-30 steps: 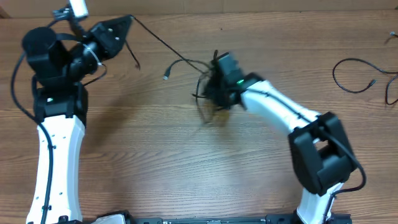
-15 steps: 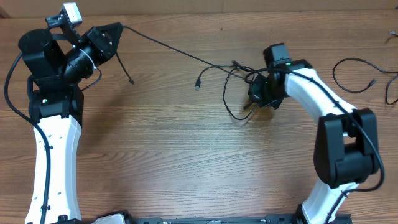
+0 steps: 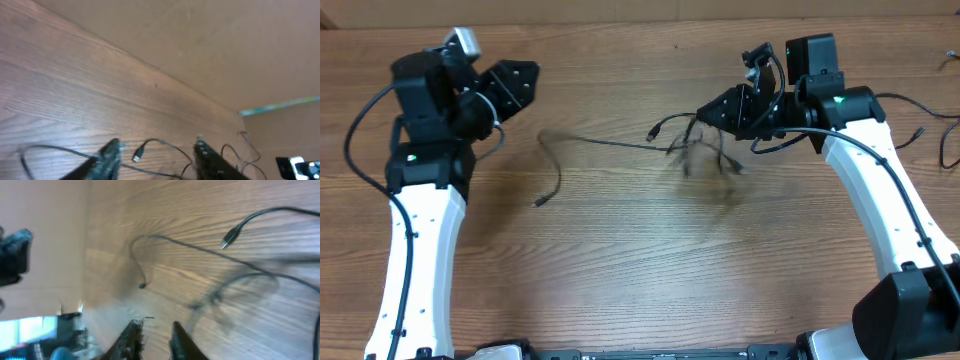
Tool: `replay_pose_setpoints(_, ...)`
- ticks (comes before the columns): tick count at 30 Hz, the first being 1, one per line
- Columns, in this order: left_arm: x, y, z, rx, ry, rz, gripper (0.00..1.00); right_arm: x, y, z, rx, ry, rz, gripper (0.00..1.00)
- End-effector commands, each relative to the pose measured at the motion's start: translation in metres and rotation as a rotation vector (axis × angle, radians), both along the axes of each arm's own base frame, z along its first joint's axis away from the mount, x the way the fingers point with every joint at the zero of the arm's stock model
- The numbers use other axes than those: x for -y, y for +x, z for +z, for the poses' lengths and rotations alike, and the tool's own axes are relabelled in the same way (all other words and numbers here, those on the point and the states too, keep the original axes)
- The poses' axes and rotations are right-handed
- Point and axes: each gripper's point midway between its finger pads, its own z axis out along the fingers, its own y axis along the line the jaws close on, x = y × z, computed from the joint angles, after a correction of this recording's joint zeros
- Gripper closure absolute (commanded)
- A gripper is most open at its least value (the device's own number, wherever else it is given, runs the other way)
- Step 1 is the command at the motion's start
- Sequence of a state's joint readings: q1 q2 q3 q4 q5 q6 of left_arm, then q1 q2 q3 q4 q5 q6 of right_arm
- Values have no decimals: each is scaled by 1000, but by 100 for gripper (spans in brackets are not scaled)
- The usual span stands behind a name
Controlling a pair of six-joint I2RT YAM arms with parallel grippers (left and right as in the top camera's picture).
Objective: Untangle cables
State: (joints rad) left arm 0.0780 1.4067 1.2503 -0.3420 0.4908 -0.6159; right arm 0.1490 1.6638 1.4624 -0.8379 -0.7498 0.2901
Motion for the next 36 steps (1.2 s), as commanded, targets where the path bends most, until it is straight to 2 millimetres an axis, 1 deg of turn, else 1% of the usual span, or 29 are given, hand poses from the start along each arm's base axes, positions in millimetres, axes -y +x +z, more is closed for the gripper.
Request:
replay_pose_setpoints(1,10,6,-5,-8,33,-13,43,-9,-3,9,28,46,59,87)
replay_pose_setpoints(3,21,6,-12,-28,32,-39,35,-10,-3,10,28,51,63,90)
replay_pose_setpoints(4,26,6,-17,-42,32,-50,33,-9,-3,10,28,51,62,90)
replay_pose_setpoints(5,29,6,-20,-52,31,-56,31,-8,-3,9,28,43,57,85)
replay_pose_setpoints(6,32,6,-23,-63,30,-65,29,-6,-1,5,26,20,42,77)
replay_pose_setpoints(8,40,3,-31,-91,18,-96,25,8,2,-9,6,-76,-16,60)
replay_pose_setpoints(9,45,0,-34,-107,11,-114,24,17,2,-18,-20,-133,-51,55)
replay_pose_setpoints(10,51,-3,-39,-123,17,-146,24,23,0,-25,-46,-173,-74,47)
replay_pose_setpoints(12,61,-11,-49,-133,67,-218,23,30,-7,-36,-108,-225,-111,41)
replay_pose_setpoints(13,64,-16,-56,-145,104,-247,23,28,-12,-42,-130,-231,-106,38)
replay_pose_setpoints(16,66,-22,-72,-192,157,-262,23,12,-30,-65,-195,-242,-66,37)
replay_pose_setpoints(19,61,-22,-76,-208,176,-237,23,-13,-42,-85,-244,-225,-27,37)
replay_pose_setpoints(21,59,-20,-76,-204,183,-229,22,-33,-42,-87,-239,-187,-6,36)
replay_pose_setpoints(23,58,-19,-76,-204,190,-221,21,-63,-41,-82,-220,-112,35,37)
replay_pose_setpoints(24,57,-19,-76,-205,193,-217,21,-70,-40,-83,-226,-106,28,36)
replay_pose_setpoints(26,53,-19,-79,-214,208,-199,20,-91,-41,-92,-259,-104,-4,37)
replay_pose_setpoints(27,51,-19,-80,-220,216,-190,20,-98,-42,-98,-272,-114,-16,37)
replay_pose_setpoints(29,48,-19,-82,-228,230,-174,18,-106,-42,-118,-291,-178,-70,39)
replay_pose_setpoints(31,46,-19,-82,-230,234,-168,18,-107,-41,-135,-314,-232,-129,42)
replay_pose_setpoints(32,46,-19,-82,-229,234,-168,17,-109,-41,-141,-322,-243,-139,44)
replay_pose_setpoints(36,45,-18,-82,-230,235,-164,16,-126,-40,-159,-308,-241,-110,43)
